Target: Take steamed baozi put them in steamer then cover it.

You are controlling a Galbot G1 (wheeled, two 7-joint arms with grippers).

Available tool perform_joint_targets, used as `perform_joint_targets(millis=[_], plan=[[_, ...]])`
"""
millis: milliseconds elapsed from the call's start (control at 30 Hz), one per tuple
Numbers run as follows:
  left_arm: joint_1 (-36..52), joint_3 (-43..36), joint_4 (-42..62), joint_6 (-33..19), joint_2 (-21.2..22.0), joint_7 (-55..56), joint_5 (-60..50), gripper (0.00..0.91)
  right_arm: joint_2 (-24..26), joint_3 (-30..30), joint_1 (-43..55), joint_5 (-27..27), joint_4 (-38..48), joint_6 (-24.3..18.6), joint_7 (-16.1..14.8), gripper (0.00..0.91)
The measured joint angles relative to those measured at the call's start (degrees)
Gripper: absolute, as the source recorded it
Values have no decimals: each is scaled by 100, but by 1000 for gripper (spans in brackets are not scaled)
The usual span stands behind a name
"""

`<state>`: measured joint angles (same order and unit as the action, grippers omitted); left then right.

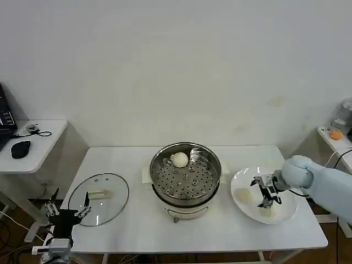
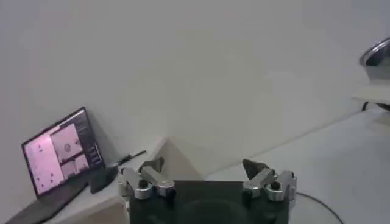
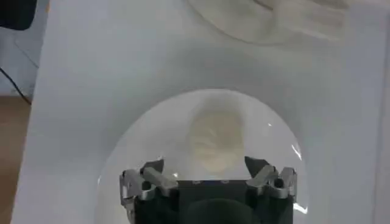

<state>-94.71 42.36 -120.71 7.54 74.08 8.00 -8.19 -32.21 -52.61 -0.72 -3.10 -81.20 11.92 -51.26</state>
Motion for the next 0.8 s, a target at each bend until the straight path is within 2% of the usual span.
perform_joint_targets(millis=[67,233,500,533,800], plan=[[0,8,17,-17,4,0,-13,907,-110,18,-21,-27,115,2,10,907],[-9,41,34,-41,4,-5,-22,907,-315,22,-76,-71,327,55,0,816],[-6,20,29,-49,30,-8,-45,907,-495,54,-149,-106,549,111,-20,746],[-4,14,28,-50,37,-8,-54,907,-506,57,-156,-109,565,121,-23,705],[-18,11,-12,-57,43,-2,-69,907,-536,89,-142,-115,622,150,-95,595]])
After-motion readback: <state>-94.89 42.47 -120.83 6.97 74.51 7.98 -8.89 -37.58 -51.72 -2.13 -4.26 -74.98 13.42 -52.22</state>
